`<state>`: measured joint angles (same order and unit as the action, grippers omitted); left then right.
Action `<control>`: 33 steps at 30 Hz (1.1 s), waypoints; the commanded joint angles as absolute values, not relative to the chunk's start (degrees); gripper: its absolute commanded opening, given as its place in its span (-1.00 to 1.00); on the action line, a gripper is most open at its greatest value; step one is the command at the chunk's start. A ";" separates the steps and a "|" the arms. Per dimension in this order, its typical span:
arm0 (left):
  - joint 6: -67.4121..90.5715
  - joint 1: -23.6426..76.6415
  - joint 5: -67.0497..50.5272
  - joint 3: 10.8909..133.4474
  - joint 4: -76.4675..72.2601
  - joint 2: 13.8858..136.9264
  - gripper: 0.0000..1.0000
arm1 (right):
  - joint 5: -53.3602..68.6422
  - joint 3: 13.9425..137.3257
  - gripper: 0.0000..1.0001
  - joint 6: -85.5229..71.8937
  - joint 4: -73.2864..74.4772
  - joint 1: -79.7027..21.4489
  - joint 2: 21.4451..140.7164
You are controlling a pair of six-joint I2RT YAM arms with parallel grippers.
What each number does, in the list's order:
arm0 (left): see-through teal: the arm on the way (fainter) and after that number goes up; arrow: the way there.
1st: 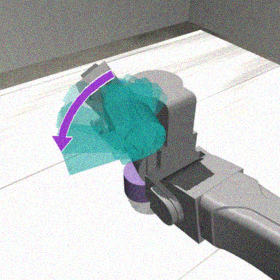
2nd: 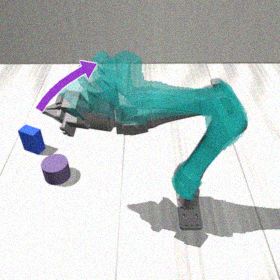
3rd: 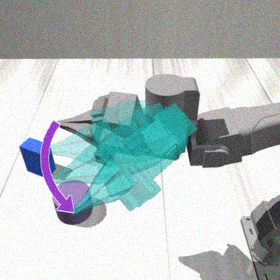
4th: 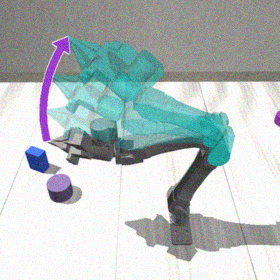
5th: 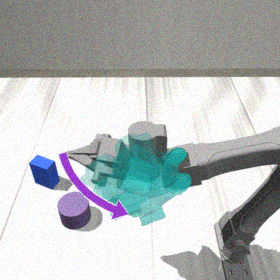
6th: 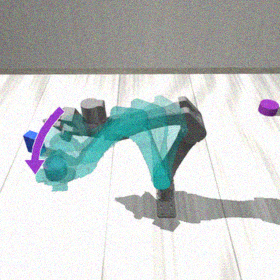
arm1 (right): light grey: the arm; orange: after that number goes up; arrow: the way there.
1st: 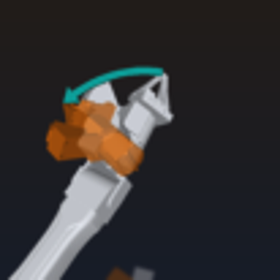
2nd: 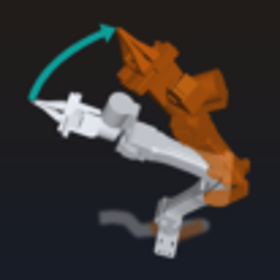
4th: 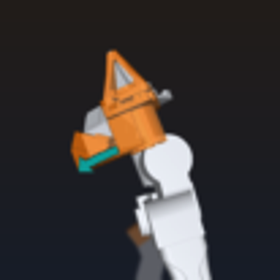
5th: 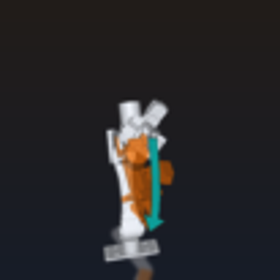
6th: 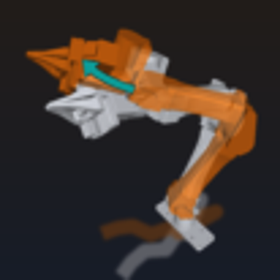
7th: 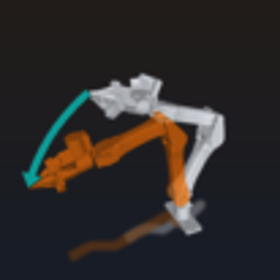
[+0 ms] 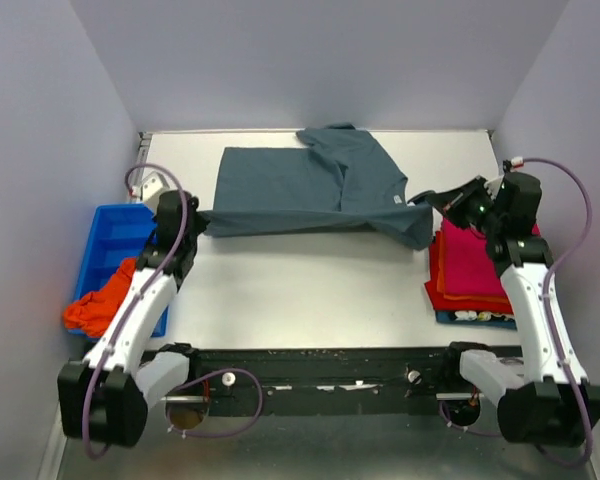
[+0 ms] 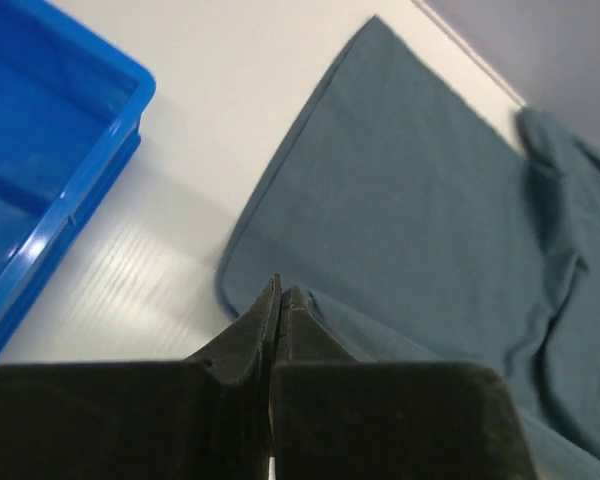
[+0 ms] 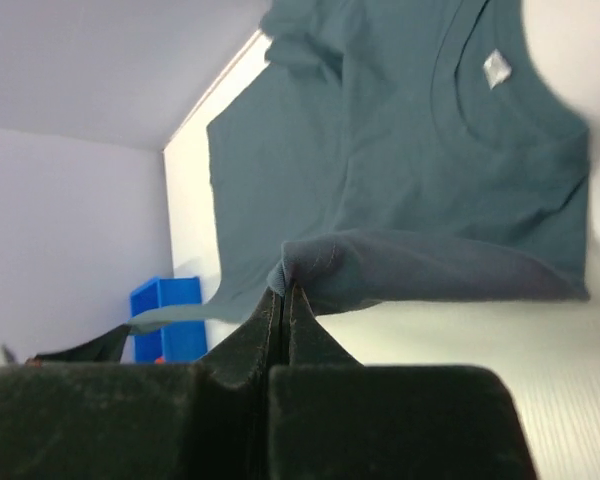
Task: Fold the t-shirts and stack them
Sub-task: Flatten out the tshirt
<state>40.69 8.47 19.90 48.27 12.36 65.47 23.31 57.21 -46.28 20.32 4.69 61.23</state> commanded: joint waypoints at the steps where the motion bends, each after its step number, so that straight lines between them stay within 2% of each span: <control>1: 47.55 9.23 21.71 35.97 9.13 51.62 -1.00 | 14.96 50.29 -0.99 -44.31 27.49 5.10 51.18; 7: 48.69 9.49 21.36 29.89 19.85 37.46 -1.00 | 15.28 39.47 -0.99 -40.35 35.59 5.10 34.82; 12: 49.66 9.49 19.51 28.04 24.34 32.69 -1.00 | 18.29 38.41 -0.99 -36.04 38.32 5.01 33.04; 16: 49.48 9.49 18.81 27.68 20.40 37.16 -1.00 | 16.71 42.00 -0.99 -34.19 36.48 3.96 42.16; 27: 46.85 12.39 21.71 36.64 12.48 53.25 -1.00 | 3.17 59.40 -0.99 -39.46 33.31 -12.12 68.79; 33: 46.14 12.66 23.81 41.04 13.00 58.27 -1.00 | 2.90 67.67 -0.99 -39.02 34.18 -15.99 79.70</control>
<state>47.55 12.51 20.34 38.15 14.00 56.60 5.65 63.22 -38.52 33.69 -13.85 75.02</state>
